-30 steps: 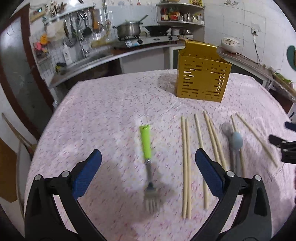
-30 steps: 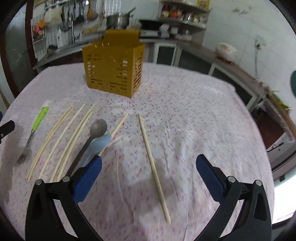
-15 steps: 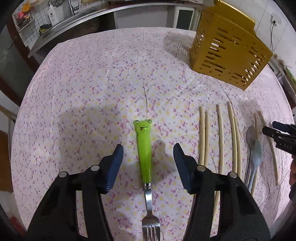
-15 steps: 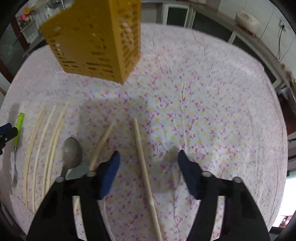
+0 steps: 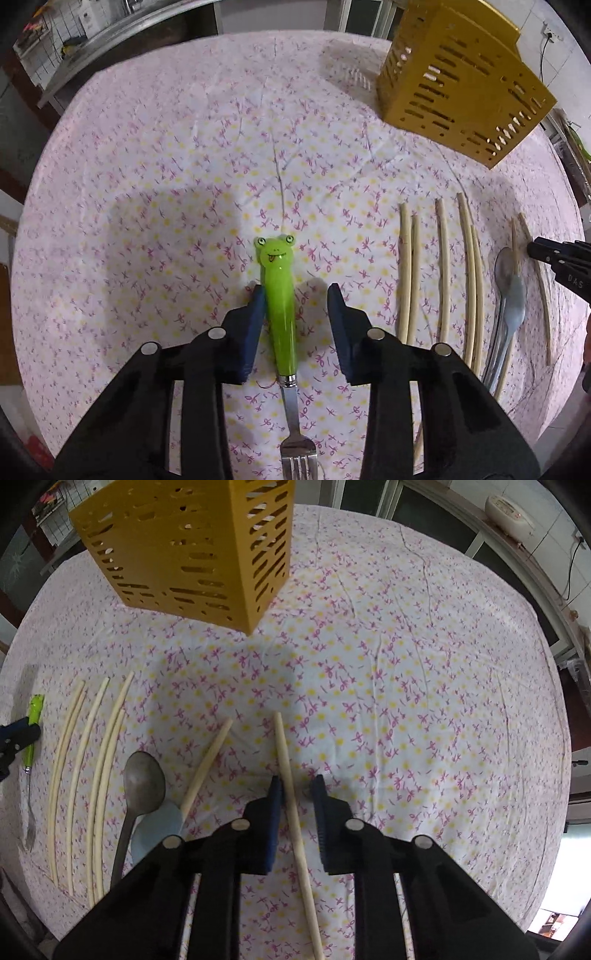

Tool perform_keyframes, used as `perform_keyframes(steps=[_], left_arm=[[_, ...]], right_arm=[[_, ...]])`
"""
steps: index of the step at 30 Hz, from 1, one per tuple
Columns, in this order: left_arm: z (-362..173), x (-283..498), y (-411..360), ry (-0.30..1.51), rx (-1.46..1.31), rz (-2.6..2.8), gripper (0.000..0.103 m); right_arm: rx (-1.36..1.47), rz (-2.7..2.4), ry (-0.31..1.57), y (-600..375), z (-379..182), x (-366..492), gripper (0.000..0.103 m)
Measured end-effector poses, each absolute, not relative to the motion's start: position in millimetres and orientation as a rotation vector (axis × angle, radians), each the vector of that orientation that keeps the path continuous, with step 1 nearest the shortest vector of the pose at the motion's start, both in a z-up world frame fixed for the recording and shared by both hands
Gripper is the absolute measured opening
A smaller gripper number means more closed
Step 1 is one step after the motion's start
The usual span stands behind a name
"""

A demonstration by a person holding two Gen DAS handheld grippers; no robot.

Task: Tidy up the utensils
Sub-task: 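Lift the fork with the left tool while the right tool grasps a chopstick, then carry fork and chopstick to the yellow holder and drop both inside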

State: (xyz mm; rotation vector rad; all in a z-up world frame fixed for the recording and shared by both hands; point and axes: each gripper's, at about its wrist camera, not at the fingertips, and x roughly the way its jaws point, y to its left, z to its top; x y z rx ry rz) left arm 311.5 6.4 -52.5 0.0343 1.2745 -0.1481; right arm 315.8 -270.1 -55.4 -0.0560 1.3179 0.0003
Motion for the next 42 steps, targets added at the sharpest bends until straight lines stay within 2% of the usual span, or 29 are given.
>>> perform_keyframes(steps=[8,9,11,13,21,33,42], left_arm=[[-61.4,320.9,-2.0,1.291,0.086,-0.154,0.033],[-60.8,324.5,-3.4,1.296,0.093,-0.158,0.032],[-59.9,328.5,-3.3,1.305,0.100,-0.155,0.026],[-59.1,332.9,-2.2,1.310,0.091,-0.142,0.015],[-52.6,327.8,13.2,1.297,0.044,-0.150,0.014],[22.5,297.1,10.0,1.038,0.000,-0.214,0.014],[57.8,293.7,-11.3,0.860,-0.002,-0.231,0.014]], right_arm=[[-0.031,0.002,1.341,-282.3,-64.6,338.6,0.012],[-0.023,0.004,1.341,-282.4,-64.0,340.7,0.008],[-0.002,0.009,1.339,-289.2,-63.1,343.5,0.007],[0.014,0.009,1.334,-293.6,-64.2,344.1,0.007],[0.067,-0.013,1.249,-317.9,-51.1,326.8,0.006],[0.169,-0.041,0.972,-341.6,5.3,291.8,0.006],[0.097,-0.098,0.721,-324.8,44.9,282.3,0.006]])
